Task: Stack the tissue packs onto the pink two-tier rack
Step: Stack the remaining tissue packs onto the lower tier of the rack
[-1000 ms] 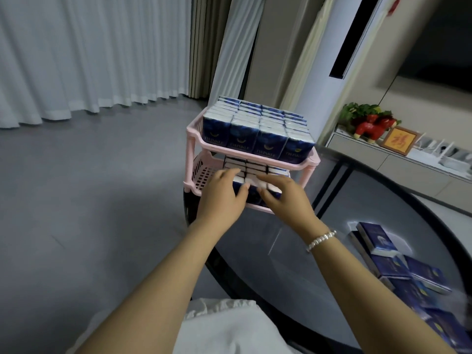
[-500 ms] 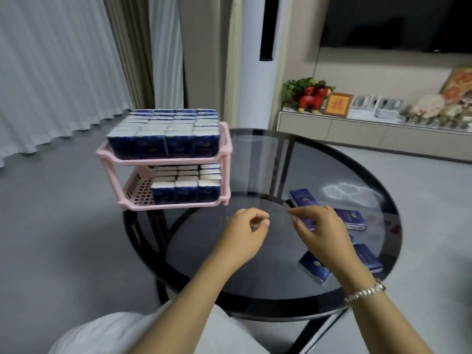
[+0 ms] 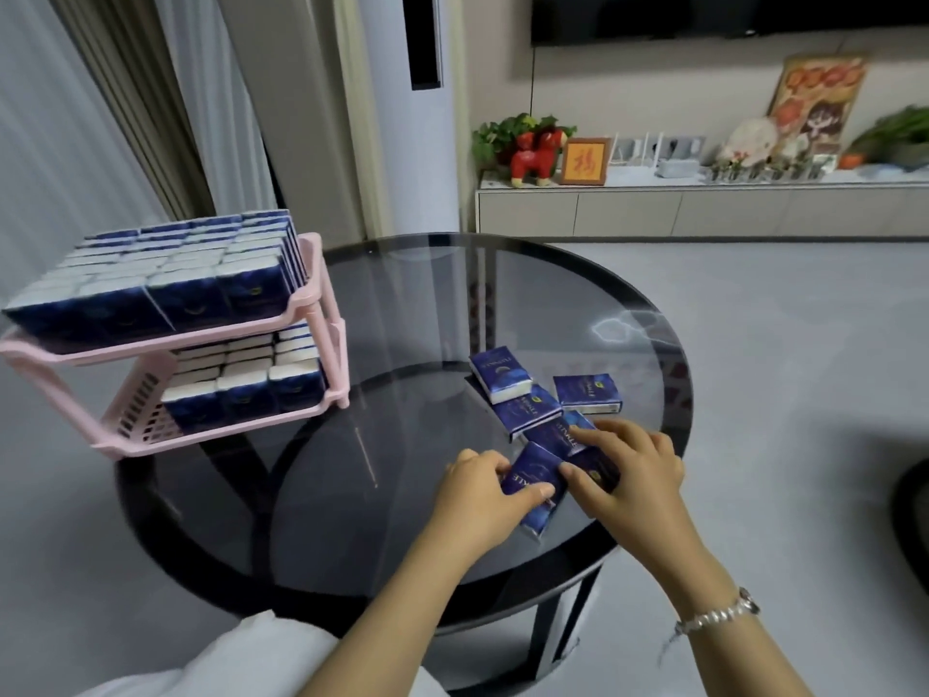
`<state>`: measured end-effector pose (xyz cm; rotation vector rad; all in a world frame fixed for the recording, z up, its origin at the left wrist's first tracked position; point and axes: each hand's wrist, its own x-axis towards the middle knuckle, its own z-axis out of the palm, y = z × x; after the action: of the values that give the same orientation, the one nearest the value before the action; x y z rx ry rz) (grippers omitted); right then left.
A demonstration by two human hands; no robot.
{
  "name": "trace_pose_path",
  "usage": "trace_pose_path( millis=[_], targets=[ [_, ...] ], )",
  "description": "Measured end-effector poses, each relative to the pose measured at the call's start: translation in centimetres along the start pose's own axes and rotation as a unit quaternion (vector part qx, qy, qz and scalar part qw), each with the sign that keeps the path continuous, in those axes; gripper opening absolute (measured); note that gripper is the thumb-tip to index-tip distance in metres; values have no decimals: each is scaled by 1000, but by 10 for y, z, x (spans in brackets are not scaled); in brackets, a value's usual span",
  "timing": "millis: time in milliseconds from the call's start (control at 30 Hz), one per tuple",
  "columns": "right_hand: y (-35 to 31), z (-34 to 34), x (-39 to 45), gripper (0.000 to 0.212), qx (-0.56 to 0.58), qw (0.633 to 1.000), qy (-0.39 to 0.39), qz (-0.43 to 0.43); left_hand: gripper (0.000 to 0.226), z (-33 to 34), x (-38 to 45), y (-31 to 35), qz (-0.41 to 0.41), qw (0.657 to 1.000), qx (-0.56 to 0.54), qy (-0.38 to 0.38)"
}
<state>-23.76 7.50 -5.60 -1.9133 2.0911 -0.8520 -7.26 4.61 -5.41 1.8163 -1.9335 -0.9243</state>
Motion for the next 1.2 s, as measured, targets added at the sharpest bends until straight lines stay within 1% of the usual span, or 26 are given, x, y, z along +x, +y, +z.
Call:
trace_pose_path(
  millis=[100, 167, 300, 400, 567, 633, 700, 800, 867, 933, 1000, 1067, 1100, 1133, 1200],
  targets=[
    [5, 1, -4, 49, 38, 999, -12, 32, 40, 1, 2, -1, -7, 999, -39, 0],
    [8, 2, -6, 49, 66, 997, -16, 43, 32, -1, 1, -3, -7, 994, -105, 18],
    [14, 3, -10, 50, 112, 992, -26, 49, 20, -9, 0, -8, 6, 967, -239, 87],
    [14, 4, -9, 59, 119, 989, -43, 71, 14, -12, -1, -7, 2, 950, -299, 88],
    [6, 6, -1, 77, 82, 990, -65, 96, 32, -14, -3, -9, -11, 941, -331, 63],
    [3, 6, 2, 84, 59, 989, -73, 114, 37, -16, -4, -11, -17, 940, -332, 75],
    [-1, 5, 2, 86, 58, 988, -71, 127, 37, -17, -5, -12, -15, 934, -346, 91],
    [-4, 6, -1, 82, 66, 987, -58, 135, 33, -19, -6, -13, -14, 910, -402, 99],
    [-6, 6, -5, 75, 111, 983, -47, 138, 29, -21, -6, -13, -10, 900, -422, 111],
    [-9, 6, -9, 62, 170, 975, -33, 140, 26, -22, -6, -14, -13, 885, -449, 120],
    [-9, 7, -12, 44, 202, 969, -13, 140, 21, -24, -6, -15, -17, 869, -480, 119],
    [-8, 11, -15, 26, 243, 959, 19, 144, 17, -25, -6, -15, -16, 865, -485, 123],
    [-8, 13, -15, 20, 277, 949, 35, 149, 18, -26, -6, -15, -18, 866, -484, 126],
    [-10, 14, -15, 15, 327, 931, 47, 158, 19, -26, -7, -16, -20, 866, -484, 129],
    [-20, 13, -16, 14, 440, 878, 41, 185, 21, -27, -8, -17, -25, 867, -480, 129]
  ],
)
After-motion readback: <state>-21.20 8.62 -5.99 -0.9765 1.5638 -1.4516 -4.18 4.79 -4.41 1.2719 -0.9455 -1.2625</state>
